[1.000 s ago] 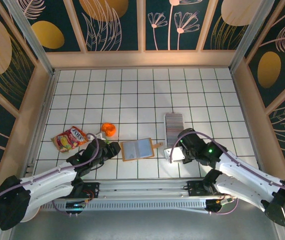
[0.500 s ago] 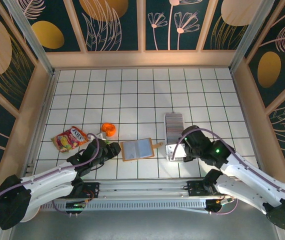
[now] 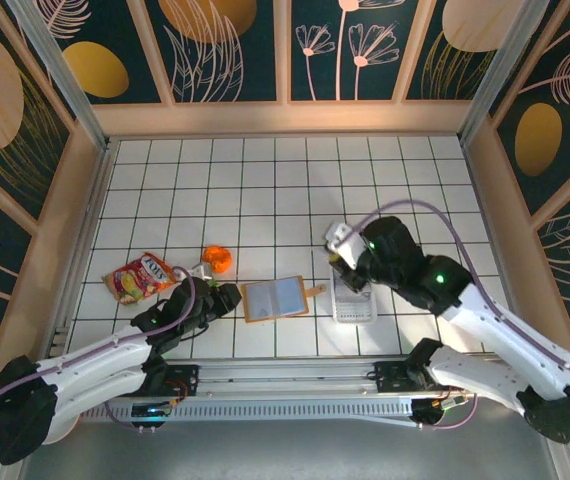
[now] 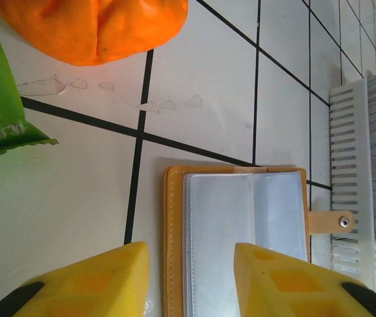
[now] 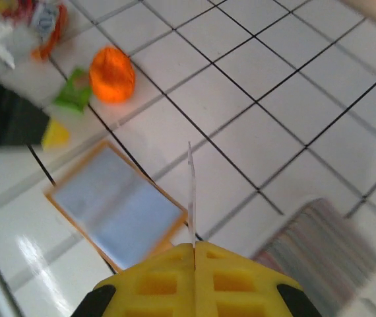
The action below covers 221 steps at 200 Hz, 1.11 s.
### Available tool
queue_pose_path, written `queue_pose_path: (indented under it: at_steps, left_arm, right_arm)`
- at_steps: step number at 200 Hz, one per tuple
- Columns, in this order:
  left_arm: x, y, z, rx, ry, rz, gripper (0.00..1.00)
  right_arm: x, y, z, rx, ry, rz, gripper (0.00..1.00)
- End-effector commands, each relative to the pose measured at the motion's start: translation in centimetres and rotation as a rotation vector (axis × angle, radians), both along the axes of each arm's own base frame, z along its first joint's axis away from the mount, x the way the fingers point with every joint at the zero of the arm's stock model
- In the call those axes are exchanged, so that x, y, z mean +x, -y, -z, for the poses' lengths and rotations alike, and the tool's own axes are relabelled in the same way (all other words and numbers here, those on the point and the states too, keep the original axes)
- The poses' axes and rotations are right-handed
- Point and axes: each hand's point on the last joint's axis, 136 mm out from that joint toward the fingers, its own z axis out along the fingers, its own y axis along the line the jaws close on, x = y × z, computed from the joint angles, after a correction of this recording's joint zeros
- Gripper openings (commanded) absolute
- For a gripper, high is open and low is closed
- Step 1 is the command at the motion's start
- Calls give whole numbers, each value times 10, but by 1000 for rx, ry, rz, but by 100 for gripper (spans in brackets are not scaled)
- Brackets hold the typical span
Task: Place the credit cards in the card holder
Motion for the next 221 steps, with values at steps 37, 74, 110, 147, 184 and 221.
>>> queue_pose_path:
  at_steps: [37,74,110,147,184,221]
  left_arm:
    - [-1,13,-7,-45,-27,29,5]
    - [-2,17,0,-40,-56,45,0]
    - [-1,25,5,-17,-83,74,0]
    - [-2,30,12,7,-106,100,0]
    - [-6,27,24,47,-139,105,0]
    - [-7,24,31,76,-157,99,0]
  right_arm:
    - [-1,-59,58,415,-740,328,0]
    - [0,-56,101,469,-823,438,0]
    - [5,-55,119,446,-815,467,0]
    - [2,-61,140,417,-836,466,0]
    - [-3,-73,153,370,-842,429,0]
    - [-5,-79,163,350,-847,420,0]
